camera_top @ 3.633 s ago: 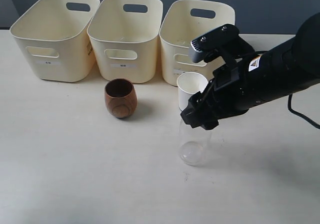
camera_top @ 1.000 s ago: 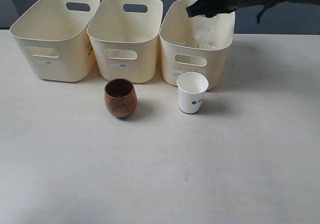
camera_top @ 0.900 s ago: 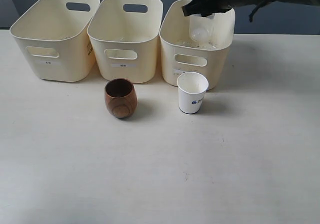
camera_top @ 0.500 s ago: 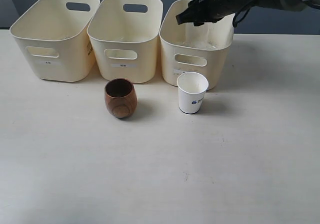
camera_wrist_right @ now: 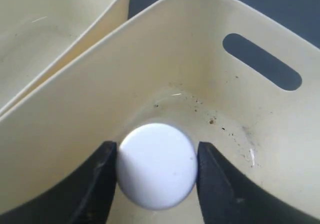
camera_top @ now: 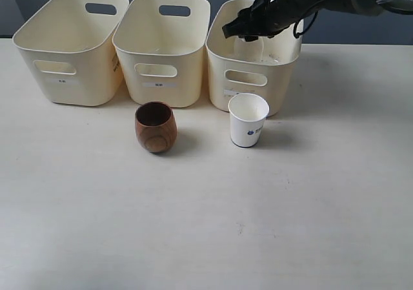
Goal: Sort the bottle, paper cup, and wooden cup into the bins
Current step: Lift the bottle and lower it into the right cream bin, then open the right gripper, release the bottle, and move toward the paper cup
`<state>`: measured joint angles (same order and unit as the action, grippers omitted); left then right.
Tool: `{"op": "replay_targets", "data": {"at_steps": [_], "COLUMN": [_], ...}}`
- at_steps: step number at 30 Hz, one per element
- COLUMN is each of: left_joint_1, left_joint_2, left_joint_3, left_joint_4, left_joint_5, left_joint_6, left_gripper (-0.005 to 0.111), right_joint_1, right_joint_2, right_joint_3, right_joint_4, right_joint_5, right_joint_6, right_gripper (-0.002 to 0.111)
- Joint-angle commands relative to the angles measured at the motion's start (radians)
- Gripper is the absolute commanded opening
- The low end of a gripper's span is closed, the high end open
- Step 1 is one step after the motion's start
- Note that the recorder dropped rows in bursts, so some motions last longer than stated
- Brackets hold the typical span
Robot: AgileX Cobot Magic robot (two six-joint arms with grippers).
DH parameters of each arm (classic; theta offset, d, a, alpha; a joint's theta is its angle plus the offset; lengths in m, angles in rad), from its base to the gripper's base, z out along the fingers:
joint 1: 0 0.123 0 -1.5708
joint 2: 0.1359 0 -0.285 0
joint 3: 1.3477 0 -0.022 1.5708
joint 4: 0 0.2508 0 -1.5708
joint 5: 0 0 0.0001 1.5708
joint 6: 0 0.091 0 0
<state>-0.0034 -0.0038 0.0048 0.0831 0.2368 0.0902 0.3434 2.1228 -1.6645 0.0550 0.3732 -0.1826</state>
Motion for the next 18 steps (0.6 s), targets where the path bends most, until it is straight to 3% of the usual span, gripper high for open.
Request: {"op": "replay_targets", "data": {"at_steps": [1, 4, 12, 18], "left_joint_1": [-0.001, -0.001, -0.001, -0.001], "left_joint_2": [0.004, 0.004, 0.004, 0.004], "left_joint_3": [-0.005, -0.005, -0.005, -0.005], "left_joint_4": [-0.002, -0.002, -0.002, -0.002], "left_joint_5": [-0.005, -0.005, -0.005, -0.005], "left_joint_6": [-0.001, -0.001, -0.001, -0.001], "left_gripper": [0.000, 0.000, 0.000, 0.000], "right_joint_1": [-0.006, -0.006, -0.006, -0.006], "right_joint_2": [-0.001, -0.001, -0.005, -0.030], "right_joint_3": [-0.006, -0.006, -0.006, -0.006], "right_joint_4": [0.002, 0.002, 0.003, 0.003], "right_joint_5": [0.019, 0.019, 0.009, 0.015], "right_joint_6": [-0.001, -0.001, -0.001, -0.001], "right_gripper": [0.045, 0.052, 0.054, 0.061]}}
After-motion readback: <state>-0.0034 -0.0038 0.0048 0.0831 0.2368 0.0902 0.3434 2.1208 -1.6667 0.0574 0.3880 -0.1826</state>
